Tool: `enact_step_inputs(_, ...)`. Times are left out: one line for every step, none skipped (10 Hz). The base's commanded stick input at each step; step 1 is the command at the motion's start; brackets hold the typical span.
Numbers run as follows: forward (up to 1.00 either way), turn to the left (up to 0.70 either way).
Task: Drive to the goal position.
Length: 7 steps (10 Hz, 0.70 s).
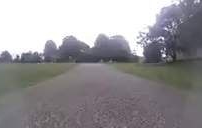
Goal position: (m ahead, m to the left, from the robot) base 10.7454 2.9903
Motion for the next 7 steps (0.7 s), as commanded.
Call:
enact_step_inputs(1.0,-0.1)
enact_step_inputs(1.0,-0.02)
enact_step_inputs(1.0,0.0)
enact_step_inputs(1.0,0.0)
enact_step_inputs(1.0,0.0)
enact_step_inputs(1.0,0.0)
enact_step_inputs(1.0,0.0)
